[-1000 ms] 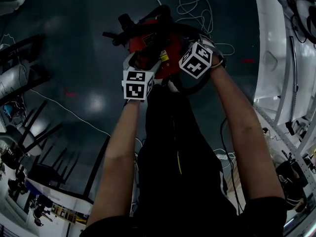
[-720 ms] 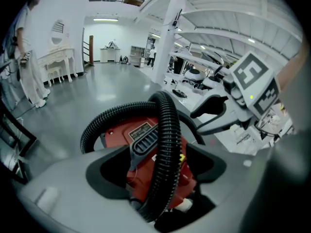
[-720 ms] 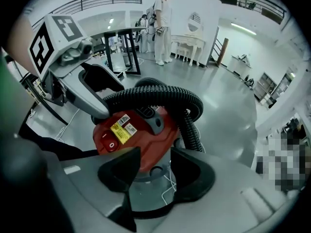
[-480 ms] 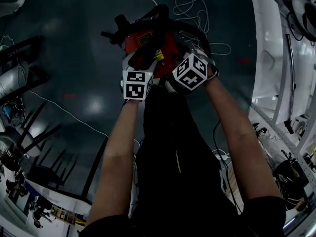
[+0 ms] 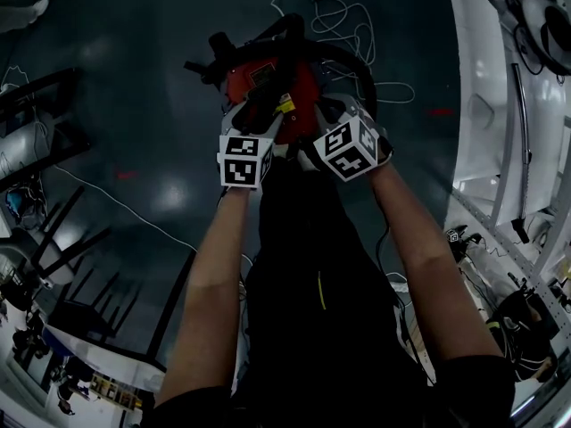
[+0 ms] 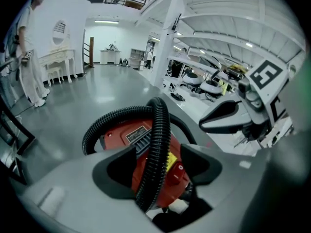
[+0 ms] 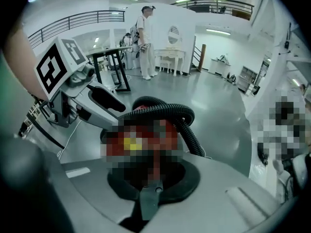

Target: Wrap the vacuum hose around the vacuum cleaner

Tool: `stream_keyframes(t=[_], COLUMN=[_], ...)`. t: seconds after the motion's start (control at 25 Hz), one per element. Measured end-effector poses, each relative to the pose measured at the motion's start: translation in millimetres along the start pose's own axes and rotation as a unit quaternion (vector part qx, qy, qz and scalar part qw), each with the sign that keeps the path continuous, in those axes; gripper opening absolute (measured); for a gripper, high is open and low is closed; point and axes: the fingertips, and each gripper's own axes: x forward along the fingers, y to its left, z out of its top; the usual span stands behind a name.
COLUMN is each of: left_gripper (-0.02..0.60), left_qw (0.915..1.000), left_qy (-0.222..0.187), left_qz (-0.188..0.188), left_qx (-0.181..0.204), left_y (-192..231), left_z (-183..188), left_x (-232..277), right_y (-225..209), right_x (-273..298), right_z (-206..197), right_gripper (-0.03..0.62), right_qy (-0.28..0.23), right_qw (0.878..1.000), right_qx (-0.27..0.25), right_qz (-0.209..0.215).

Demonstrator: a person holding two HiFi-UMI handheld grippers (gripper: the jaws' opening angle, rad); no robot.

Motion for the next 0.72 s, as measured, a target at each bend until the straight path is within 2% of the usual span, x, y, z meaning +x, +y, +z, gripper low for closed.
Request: stream_keyframes(t=[0.08, 0.4, 0.56, 0.72], left_gripper=[0.264, 0.192, 0.105, 0.044], left_qw=[1.0, 0.9978, 0.9942, 0.9919], left_qy=[-0.006, -0.048, -0.083, -0.097], left_qz=[0.001, 0.012, 0.013, -0.003], left_qx=[-0.005, -0.044, -0.069, -0.082], left_y=[1.4, -0.4, -6.6, -22.0], left_z=[0.1, 8.4, 16.5, 20.8], left_x=[-4.0, -32.3, -52.2, -68.6], right_y=[4.2, 11.9, 10.7, 12.6], right_x=[-4.1, -26.1, -40.1, -54.1], right_z=[-1.0, -3.0, 2.1, 5.0], right_gripper=[-0.002, -0.003, -0.004, -0.003], right_qy=[-0.003, -0.021, -0.034, -0.043], right_qw=[1.0, 0.997, 0.992, 0.987], right_qx=[0.016, 0.075, 0.115, 0.154], right_qz=[-0.003, -0.024, -0.031, -0.032])
